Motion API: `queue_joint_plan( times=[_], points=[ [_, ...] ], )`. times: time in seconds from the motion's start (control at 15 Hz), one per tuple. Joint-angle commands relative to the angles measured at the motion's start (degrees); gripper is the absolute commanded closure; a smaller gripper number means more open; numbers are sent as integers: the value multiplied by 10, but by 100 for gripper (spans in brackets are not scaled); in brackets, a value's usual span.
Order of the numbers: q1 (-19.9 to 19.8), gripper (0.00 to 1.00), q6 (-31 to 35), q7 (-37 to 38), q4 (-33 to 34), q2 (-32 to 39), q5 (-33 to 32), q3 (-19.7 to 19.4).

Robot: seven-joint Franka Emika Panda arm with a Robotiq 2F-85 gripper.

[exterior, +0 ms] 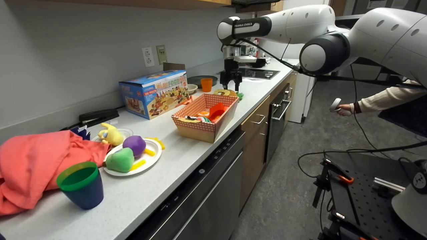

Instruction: Pick up the pineapple from the counter and put it in the basket

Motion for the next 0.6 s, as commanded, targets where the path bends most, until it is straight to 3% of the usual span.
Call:
queue_joint_plan(
  times=[0.0, 0.13, 0.2, 0.27, 0.53],
  points=[
    [5, 0, -6, -16, 1, -6, -15, 5],
    [7, 0, -4, -20, 1, -4, -17, 5],
    [5, 25, -1, -24, 1, -3, -16, 6],
    [5, 26, 0, -27, 1, -2, -16, 6],
    [-5, 58, -1, -39, 3, 2, -12, 9]
  ],
)
